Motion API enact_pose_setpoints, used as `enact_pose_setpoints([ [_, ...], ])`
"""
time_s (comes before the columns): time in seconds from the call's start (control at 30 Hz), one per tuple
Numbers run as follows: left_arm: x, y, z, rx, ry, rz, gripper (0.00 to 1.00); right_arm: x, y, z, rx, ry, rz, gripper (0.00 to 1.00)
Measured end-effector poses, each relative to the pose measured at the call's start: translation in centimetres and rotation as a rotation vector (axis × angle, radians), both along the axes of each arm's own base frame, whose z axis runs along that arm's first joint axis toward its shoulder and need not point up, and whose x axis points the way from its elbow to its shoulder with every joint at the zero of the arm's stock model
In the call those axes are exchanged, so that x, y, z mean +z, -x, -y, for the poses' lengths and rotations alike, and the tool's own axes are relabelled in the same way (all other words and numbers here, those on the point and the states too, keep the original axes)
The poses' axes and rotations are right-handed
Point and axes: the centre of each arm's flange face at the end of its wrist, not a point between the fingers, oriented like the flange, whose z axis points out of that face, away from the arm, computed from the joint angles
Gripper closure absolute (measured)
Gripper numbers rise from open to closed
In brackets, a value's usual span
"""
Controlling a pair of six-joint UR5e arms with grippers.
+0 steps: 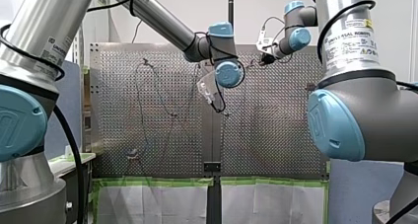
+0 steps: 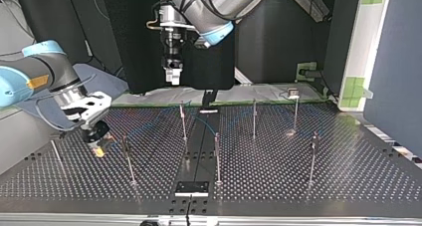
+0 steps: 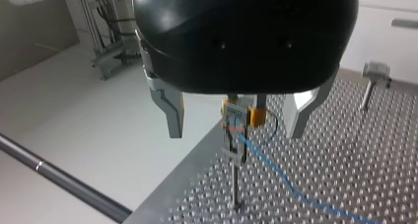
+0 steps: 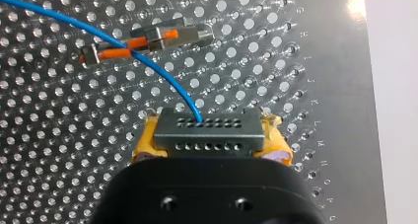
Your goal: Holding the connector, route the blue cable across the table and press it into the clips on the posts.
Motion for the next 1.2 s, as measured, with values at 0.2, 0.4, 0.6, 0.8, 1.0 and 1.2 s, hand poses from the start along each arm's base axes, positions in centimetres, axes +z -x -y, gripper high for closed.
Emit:
enact_pose_setpoints([
  [0.2,-1.5,-1.5,-1.7,0.010,-0.018,0.007,0.00,0.0,0.0,0.0,0.001,-0.001,0.000,1.00],
  [0.4,-3.4,-3.0,-3.8,0.006,-0.011,-0.003,0.00,-0.1,0.0,0.0,0.001,-0.002,0.000,1.00],
  [0.6,-5.4,-4.0,-6.1,0.000,-0.011,-0.037,0.00,-0.1,-0.1,0.0,0.001,-0.001,0.000,1.00],
  [0.8,-7.3,-4.8,-8.4,-0.004,-0.006,-0.072,0.00,-0.1,0.0,0.0,0.001,-0.002,0.000,1.00],
  [1.0,-8.7,-5.5,-10.2,-0.013,0.028,-0.081,0.00,-0.1,0.0,0.0,0.002,-0.002,0.000,1.00],
  [1.2,-10.5,-4.9,-11.5,-0.048,0.056,-0.086,0.00,-0.1,-0.1,0.0,0.002,-0.002,0.000,1.00],
])
